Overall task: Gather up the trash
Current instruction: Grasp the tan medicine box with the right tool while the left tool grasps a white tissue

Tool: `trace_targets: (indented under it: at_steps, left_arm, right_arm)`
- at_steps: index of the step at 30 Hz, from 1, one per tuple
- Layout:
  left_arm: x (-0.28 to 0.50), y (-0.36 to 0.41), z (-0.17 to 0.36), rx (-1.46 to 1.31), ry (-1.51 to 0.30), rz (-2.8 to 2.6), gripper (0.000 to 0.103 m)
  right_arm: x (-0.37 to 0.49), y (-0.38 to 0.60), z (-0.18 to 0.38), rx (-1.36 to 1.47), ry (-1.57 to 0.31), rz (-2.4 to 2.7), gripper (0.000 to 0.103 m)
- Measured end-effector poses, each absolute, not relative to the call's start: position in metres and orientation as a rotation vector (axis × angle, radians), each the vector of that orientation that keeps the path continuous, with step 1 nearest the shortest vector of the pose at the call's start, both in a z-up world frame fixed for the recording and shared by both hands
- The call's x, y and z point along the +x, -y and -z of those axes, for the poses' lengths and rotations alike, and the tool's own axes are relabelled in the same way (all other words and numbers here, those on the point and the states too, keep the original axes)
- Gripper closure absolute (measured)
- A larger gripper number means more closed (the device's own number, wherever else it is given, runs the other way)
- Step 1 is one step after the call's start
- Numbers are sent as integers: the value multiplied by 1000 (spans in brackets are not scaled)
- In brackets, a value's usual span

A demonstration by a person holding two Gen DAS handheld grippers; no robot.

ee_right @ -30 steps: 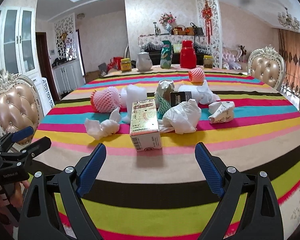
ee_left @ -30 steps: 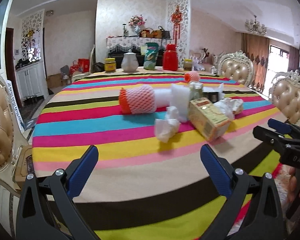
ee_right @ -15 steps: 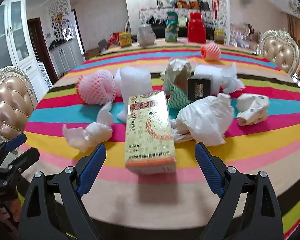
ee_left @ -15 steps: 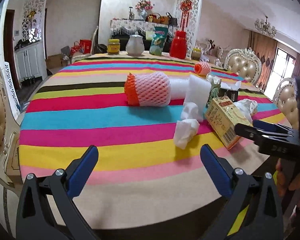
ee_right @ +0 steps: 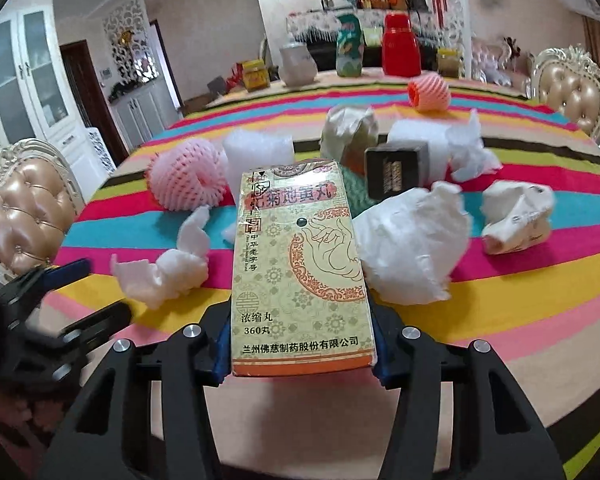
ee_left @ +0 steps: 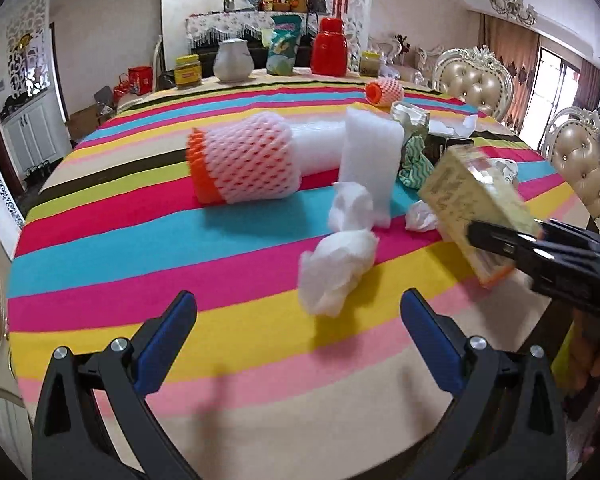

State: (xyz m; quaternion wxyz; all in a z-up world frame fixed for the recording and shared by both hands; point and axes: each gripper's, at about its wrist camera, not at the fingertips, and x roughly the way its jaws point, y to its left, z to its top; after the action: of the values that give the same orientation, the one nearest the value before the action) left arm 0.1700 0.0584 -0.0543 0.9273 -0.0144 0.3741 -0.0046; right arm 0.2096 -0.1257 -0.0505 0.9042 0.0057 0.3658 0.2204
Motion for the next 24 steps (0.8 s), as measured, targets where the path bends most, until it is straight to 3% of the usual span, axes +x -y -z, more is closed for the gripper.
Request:
trace_targets:
  at_steps: [8,10,13,14,24]
  left_arm:
    - [217,-30,67,6,-850,43,6]
    - [223,-20,71,45,-872,67,18]
    - [225,-12,74,71,-881,93,68]
    - [224,-13,73,73,-875,90,71]
    - [196,-14,55,11,-751,157,76]
  right_arm:
    - [186,167,37,62,-707,-432,53]
    - [184,173,36,75,-704,-425,53]
    - [181,179,37,89,-703,-414,53]
    - [179,180,38,90,-700,-411,53]
    - [164,195,41,97,-673,-386,53]
